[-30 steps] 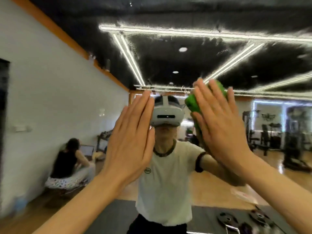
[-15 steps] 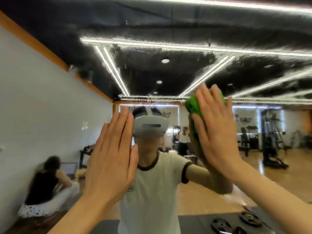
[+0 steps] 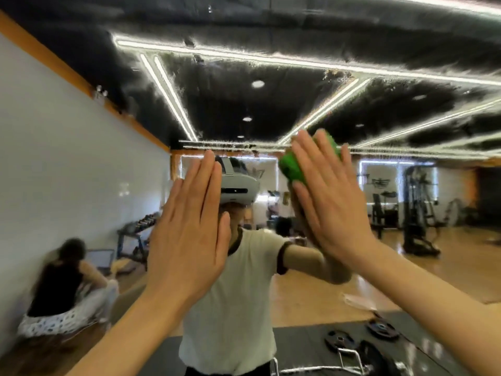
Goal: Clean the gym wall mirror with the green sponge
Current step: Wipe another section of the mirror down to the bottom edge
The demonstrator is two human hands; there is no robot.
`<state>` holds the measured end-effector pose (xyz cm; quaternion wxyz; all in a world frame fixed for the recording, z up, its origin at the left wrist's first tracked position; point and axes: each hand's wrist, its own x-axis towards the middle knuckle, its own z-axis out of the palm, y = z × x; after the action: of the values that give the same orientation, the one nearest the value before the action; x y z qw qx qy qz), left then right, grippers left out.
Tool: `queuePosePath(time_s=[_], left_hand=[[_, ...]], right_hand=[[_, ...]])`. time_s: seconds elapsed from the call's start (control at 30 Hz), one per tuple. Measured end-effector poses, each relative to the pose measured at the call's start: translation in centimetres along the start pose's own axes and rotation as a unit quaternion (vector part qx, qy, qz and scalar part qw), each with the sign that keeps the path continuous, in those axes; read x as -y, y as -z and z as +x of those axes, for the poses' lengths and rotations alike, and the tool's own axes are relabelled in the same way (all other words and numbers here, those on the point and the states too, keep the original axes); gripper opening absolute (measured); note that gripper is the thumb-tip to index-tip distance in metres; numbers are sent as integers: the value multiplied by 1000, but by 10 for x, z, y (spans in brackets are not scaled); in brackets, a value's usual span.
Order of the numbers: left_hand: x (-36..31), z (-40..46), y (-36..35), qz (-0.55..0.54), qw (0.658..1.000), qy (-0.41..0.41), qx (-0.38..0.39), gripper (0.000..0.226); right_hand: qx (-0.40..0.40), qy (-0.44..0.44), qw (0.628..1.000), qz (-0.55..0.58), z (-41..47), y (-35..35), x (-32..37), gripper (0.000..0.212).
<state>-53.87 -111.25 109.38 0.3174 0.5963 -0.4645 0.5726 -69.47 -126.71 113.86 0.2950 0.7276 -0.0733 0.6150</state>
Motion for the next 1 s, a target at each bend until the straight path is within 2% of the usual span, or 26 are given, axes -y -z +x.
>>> queuePosePath(time_s=[0.1, 0.17, 0.2, 0.27, 0.33, 0.4, 0.43, 0.47, 0.57, 0.6, 0.63, 0.7, 0.73, 0.77, 0.83, 0.9, 1.0], left_hand=[[1, 1, 1, 3, 1000, -9, -6, 64], [1, 1, 1, 2, 1000, -11, -6, 64], [0, 1, 2, 0, 1000, -8, -5, 64], [0, 2, 3, -10, 1000, -3, -5, 63], [0, 2, 6, -26, 1000, -16, 0, 63], [5, -2, 10, -28, 999, -33, 6, 63], [9, -6, 14, -22, 999, -33, 7, 64], [15, -10, 16, -13, 1000, -24, 9, 66], [28, -18, 20, 17, 1000, 9, 6, 70], [31, -19, 20, 25, 1000, 13, 5, 70], [31, -19, 18, 29, 999, 13, 4, 69], [31, -20, 15, 33, 999, 13, 3, 68], [32, -20, 14, 34, 999, 12, 1, 68], [33, -21, 14, 36, 999, 11, -1, 68], [34, -21, 12, 37, 999, 9, -10, 68], [34, -20, 12, 35, 999, 5, -17, 67], [34, -21, 12, 42, 999, -1, -16, 67]], right_hand=[[-68, -158, 985, 19, 86, 0, -20, 57], [-74, -175, 982, 21, 84, -8, 2, 54], [-59, -147, 987, 13, 64, -12, 18, 54], [-13, -35, 999, -4, 0, -16, 50, 57], [36, 79, 996, -18, -58, -11, 67, 56], [64, 154, 985, -41, -68, -7, 54, 56], [66, 154, 985, -48, -54, -6, 45, 56], [47, 116, 991, -46, -33, -7, 39, 56], [-53, -88, 995, 8, 59, -17, 49, 55], [-68, -106, 992, 15, 84, -23, 64, 56], [-71, -79, 994, 21, 100, -28, 79, 56], [-42, 59, 997, 10, 105, -33, 88, 54], [-25, 111, 993, 1, 99, -30, 78, 54], [-13, 125, 992, -4, 90, -24, 60, 54], [-4, 50, 999, 1, 67, -10, 17, 54], [-27, -88, 996, 16, 41, 4, -18, 53], [-66, -222, 973, 13, 34, 12, -16, 54]])
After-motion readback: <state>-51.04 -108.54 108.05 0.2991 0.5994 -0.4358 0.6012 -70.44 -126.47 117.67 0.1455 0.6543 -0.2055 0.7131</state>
